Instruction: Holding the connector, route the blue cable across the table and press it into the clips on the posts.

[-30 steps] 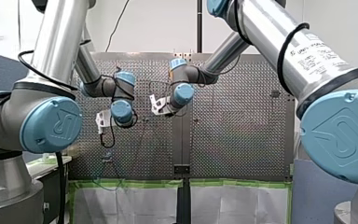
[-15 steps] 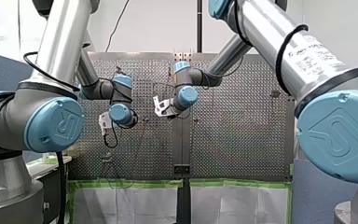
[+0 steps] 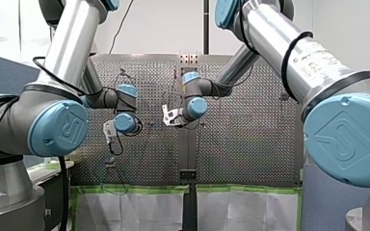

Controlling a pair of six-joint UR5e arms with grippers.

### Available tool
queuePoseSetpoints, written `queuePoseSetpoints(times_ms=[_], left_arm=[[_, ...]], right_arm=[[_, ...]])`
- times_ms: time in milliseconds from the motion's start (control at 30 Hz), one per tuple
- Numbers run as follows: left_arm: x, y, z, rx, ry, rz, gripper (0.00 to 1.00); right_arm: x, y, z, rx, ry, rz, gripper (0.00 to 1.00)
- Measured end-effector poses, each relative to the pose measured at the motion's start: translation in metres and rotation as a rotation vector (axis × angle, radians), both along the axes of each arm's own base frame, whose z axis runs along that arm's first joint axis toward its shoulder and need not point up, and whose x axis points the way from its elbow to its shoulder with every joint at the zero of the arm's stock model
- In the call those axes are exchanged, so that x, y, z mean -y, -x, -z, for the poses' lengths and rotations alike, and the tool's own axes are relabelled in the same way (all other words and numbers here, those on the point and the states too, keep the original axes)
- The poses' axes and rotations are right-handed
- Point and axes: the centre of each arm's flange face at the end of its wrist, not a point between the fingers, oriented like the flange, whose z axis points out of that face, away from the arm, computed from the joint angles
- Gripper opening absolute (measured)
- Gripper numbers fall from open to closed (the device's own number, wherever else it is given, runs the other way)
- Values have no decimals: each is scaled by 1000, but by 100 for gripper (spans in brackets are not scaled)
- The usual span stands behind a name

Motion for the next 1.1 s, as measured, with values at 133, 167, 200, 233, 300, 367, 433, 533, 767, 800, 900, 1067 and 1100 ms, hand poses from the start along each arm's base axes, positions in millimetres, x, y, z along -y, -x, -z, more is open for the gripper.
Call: queuePoseSetpoints(times_ms=[133, 167, 200, 233, 300, 367, 433, 533, 767, 800, 900, 1067, 1100], left_arm=[[-1, -6, -2, 15, 5, 14, 0], [-1, -8, -2, 16, 6, 16, 0], [-1, -10, -1, 16, 7, 17, 0], [-2, -12, 0, 15, 7, 17, 0], [-3, -17, 4, 12, 8, 16, 0], [-4, -21, 7, 13, 9, 16, 0], [-5, -26, 6, 19, 12, 15, 0], [-6, -35, 2, 31, 19, 18, 0], [-10, -57, 9, 27, 28, 24, 0], [-10, -60, 12, 24, 27, 26, 0], [-10, -69, 20, 20, 25, 32, 0], [-13, -83, 29, 7, 25, 28, 0], [-15, -86, 28, 5, 25, 25, 0]], right_arm=[[11, 5, 2, 15, 3, 16, 0], [14, 7, 2, 19, 3, 21, 0], [16, 8, 3, 21, 4, 24, 0], [18, 9, 3, 23, 4, 28, 0], [22, 11, 3, 27, 5, 34, 0], [25, 13, 3, 30, 5, 38, 0], [27, 14, 3, 32, 6, 38, 0], [30, 15, 3, 41, 10, 37, 0], [36, 16, 5, 55, 20, 40, 0], [36, 17, 5, 56, 21, 41, 0], [39, 18, 5, 61, 26, 44, 0], [46, 20, 4, 76, 38, 51, 0], [47, 21, 3, 78, 39, 50, 0]])
